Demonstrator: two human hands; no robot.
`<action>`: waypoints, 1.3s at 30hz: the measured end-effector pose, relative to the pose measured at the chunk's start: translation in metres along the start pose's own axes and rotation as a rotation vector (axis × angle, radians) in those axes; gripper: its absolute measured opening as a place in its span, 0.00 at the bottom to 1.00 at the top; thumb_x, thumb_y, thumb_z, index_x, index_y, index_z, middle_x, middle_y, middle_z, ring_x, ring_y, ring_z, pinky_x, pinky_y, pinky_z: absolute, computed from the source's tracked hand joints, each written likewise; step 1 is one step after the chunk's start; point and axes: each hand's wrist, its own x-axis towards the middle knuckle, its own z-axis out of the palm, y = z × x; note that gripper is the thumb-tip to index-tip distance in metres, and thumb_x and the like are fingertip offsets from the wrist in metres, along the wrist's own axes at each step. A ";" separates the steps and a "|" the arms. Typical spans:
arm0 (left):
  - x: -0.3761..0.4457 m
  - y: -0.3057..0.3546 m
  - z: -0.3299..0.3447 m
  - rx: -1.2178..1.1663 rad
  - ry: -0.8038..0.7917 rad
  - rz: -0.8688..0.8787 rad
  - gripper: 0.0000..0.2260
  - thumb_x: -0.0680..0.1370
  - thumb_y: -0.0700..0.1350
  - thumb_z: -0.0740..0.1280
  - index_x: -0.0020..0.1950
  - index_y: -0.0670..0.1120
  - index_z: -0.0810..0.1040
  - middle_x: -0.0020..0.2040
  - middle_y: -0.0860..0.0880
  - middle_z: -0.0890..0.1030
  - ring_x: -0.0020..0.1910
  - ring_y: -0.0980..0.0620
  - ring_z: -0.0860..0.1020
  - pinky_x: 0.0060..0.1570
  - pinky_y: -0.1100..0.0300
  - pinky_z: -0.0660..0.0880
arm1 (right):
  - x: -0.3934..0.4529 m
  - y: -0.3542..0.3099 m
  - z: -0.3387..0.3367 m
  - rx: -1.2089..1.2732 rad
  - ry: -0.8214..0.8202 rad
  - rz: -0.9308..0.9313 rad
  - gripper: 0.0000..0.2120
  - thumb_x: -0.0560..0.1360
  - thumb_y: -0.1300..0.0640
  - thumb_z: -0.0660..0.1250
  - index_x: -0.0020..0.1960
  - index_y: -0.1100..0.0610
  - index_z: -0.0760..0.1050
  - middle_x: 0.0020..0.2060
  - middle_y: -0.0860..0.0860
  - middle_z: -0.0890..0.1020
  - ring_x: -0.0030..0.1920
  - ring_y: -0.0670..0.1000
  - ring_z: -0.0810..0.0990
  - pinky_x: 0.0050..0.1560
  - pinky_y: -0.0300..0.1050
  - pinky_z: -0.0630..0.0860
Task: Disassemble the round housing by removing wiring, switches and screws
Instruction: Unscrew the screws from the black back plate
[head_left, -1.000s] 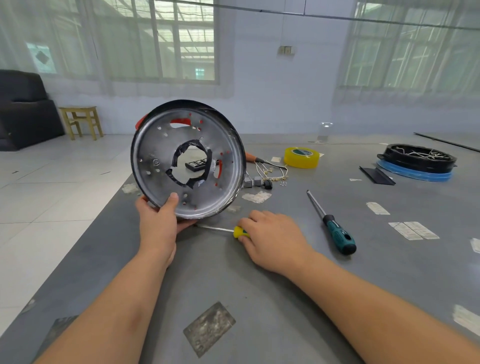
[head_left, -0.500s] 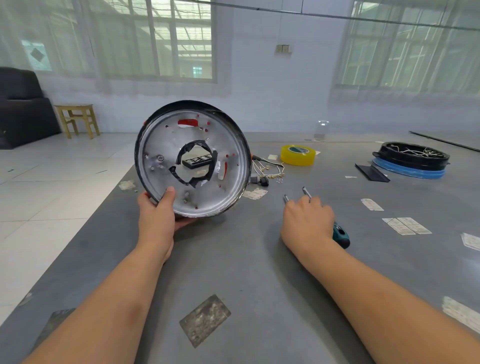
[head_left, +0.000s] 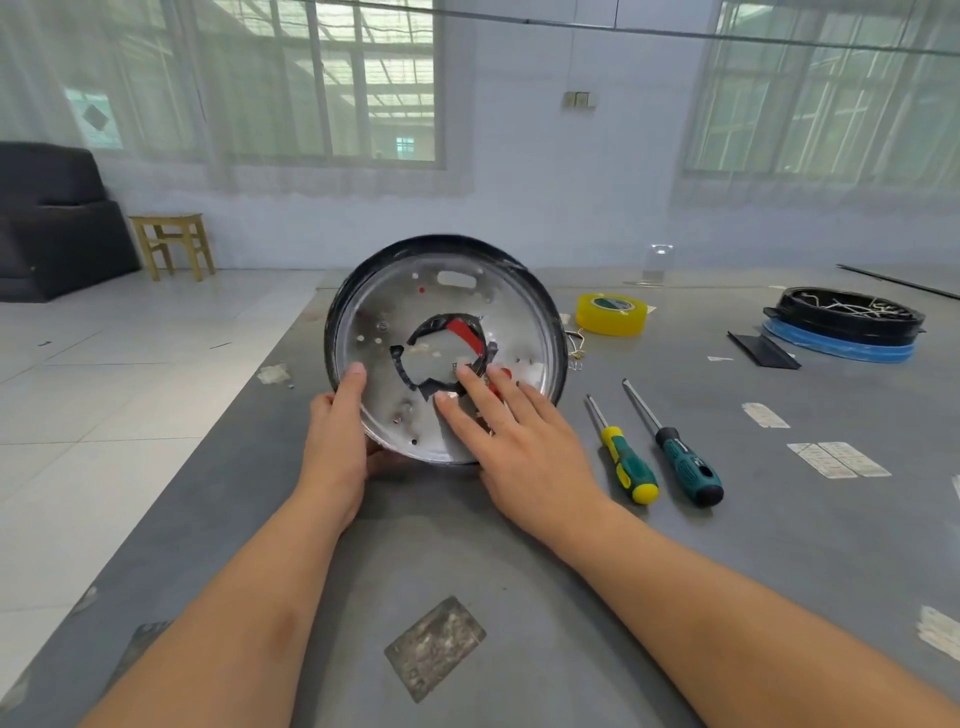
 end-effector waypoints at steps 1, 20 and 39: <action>-0.003 0.003 0.000 0.007 -0.040 -0.021 0.37 0.69 0.71 0.69 0.67 0.47 0.77 0.58 0.45 0.86 0.52 0.43 0.87 0.39 0.49 0.83 | -0.001 0.000 0.001 0.022 -0.016 -0.008 0.33 0.79 0.58 0.60 0.82 0.50 0.56 0.81 0.57 0.59 0.79 0.62 0.60 0.77 0.59 0.61; -0.018 0.026 -0.011 0.099 -0.064 -0.210 0.28 0.84 0.62 0.62 0.73 0.40 0.70 0.43 0.40 0.81 0.28 0.44 0.85 0.24 0.58 0.79 | -0.009 0.009 -0.001 0.259 -0.129 0.202 0.33 0.77 0.57 0.63 0.80 0.44 0.60 0.79 0.50 0.64 0.78 0.54 0.65 0.70 0.51 0.69; -0.064 0.094 -0.083 1.086 -0.003 0.571 0.16 0.73 0.66 0.74 0.57 0.70 0.72 0.48 0.62 0.79 0.44 0.64 0.79 0.42 0.60 0.73 | -0.021 0.011 -0.014 0.199 0.105 0.158 0.23 0.67 0.64 0.74 0.60 0.49 0.82 0.60 0.48 0.83 0.59 0.54 0.81 0.58 0.54 0.75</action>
